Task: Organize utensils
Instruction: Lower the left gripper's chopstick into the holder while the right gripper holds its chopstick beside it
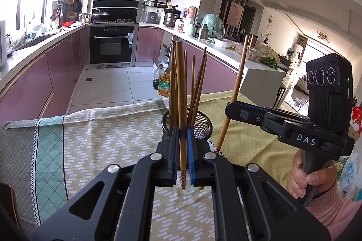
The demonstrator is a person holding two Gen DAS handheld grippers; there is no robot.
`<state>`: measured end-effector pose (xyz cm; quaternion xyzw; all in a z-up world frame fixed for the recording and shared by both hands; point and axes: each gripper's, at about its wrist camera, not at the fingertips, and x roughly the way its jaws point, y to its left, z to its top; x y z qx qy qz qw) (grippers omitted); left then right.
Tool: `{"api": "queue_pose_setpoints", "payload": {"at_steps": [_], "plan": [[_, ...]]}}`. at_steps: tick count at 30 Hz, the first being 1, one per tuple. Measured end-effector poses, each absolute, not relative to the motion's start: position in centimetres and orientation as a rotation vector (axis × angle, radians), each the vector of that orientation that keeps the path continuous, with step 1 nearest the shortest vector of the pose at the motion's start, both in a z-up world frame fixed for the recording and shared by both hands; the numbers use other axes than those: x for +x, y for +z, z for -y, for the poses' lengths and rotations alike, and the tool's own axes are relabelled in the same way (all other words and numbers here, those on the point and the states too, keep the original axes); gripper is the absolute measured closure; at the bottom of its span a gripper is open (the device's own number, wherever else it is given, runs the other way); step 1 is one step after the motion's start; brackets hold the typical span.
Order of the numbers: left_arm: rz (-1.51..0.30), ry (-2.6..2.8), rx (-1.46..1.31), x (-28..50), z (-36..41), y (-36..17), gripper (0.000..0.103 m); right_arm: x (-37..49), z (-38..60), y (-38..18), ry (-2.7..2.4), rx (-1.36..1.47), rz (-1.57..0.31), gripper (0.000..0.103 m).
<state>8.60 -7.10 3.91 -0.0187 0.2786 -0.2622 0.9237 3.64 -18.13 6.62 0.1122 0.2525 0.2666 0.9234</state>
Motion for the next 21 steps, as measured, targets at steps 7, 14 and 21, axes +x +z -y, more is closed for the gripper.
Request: {"api": "queue_pose_setpoints", "payload": {"at_steps": [7,14,21], "plan": [[-0.564,-0.543,-0.039,8.51,7.02,4.28,0.095,4.09,18.21,6.85,0.544,0.235,-0.512,0.097],[-0.555,-0.544,-0.036,8.51,7.04,4.63,0.095,4.29,18.27,6.88,0.545,0.237,-0.510,0.097],[-0.552,-0.546,-0.032,8.63,7.18,4.88,0.095,4.51,18.24,7.08,0.547,0.238,-0.506,0.097]]}}
